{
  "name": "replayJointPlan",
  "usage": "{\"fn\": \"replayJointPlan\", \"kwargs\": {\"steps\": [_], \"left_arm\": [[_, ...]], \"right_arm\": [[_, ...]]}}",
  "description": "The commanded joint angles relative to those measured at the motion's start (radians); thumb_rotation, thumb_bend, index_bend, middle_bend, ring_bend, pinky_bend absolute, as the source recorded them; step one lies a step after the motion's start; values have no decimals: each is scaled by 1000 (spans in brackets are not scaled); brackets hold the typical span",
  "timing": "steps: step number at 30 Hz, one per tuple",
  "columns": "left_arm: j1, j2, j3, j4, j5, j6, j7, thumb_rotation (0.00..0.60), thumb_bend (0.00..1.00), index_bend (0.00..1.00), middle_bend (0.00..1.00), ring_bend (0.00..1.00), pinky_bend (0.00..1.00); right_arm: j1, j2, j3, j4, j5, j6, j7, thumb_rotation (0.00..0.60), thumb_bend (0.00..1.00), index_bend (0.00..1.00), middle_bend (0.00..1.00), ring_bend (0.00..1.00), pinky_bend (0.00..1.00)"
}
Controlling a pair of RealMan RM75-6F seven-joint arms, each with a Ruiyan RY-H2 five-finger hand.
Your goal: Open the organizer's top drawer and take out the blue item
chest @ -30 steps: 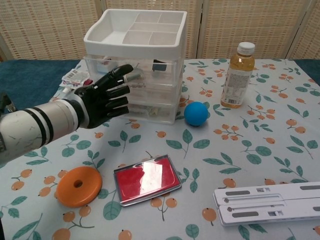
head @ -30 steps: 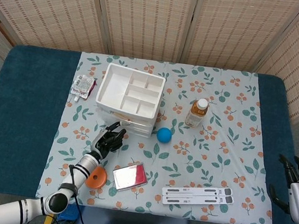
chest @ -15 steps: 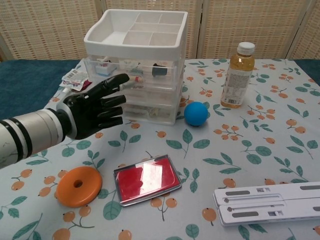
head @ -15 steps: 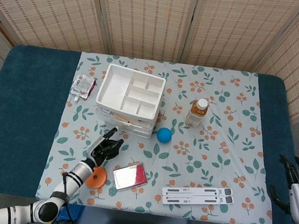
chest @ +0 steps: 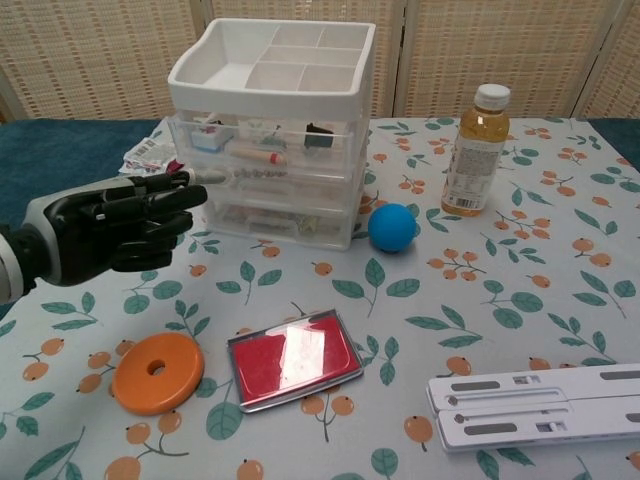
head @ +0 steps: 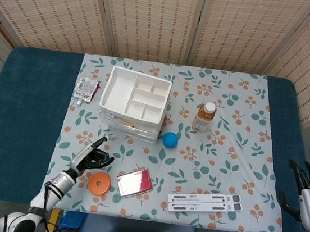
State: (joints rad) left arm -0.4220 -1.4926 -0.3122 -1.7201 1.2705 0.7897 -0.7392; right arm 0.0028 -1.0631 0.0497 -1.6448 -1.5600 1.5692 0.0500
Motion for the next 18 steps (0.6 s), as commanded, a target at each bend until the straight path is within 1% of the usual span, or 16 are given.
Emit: {"fn": "replayJointPlan", "kwargs": {"steps": [1, 4, 6, 11, 16, 18], "left_arm": [[16, 63, 36, 5, 94, 90, 103, 600, 273, 233, 862, 1000, 1000], [18, 96, 39, 22, 135, 146, 156, 600, 273, 226, 867, 997, 1000], [14, 115, 38, 42, 155, 177, 202, 600, 273, 224, 889, 994, 1000], [-5, 134, 33, 84, 179, 241, 321, 600, 273, 208, 905, 995, 1000], [-36, 139, 32, 89, 181, 258, 401, 600, 273, 193, 908, 999, 1000], [-52, 141, 32, 83, 174, 251, 416, 600, 273, 169, 908, 999, 1000]], "right_arm": [[0, 0, 0, 3, 1, 0, 4, 600, 404, 48, 190, 83, 99], [-1, 0, 0, 7, 2, 1, 8, 600, 404, 48, 190, 83, 99], [-2, 0, 1, 10, 4, 3, 11, 600, 404, 48, 190, 83, 99], [-2, 1, 3, 13, 1, 7, 15, 600, 404, 48, 190, 83, 99], [-2, 2, 3, 13, -2, 10, 14, 600, 404, 48, 190, 83, 99], [-4, 3, 3, 13, 0, 12, 16, 600, 404, 48, 190, 83, 99]]}}
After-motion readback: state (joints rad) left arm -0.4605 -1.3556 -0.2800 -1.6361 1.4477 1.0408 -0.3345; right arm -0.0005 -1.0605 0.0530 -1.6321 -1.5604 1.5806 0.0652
